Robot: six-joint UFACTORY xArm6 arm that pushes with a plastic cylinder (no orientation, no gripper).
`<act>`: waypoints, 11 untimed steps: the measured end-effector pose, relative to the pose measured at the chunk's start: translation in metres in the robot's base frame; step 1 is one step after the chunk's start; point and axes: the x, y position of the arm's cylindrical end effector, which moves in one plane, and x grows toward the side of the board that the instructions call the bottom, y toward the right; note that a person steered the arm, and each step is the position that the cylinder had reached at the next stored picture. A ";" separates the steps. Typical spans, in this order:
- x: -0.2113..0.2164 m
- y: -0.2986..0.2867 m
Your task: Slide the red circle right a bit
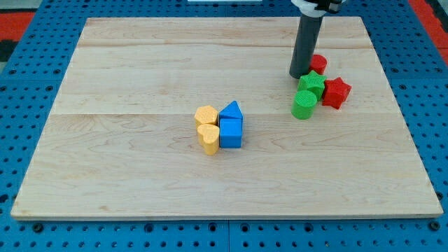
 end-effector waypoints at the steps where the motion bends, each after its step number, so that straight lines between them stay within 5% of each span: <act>1: -0.008 -0.018; 4: -0.048 0.003; 11: -0.023 0.017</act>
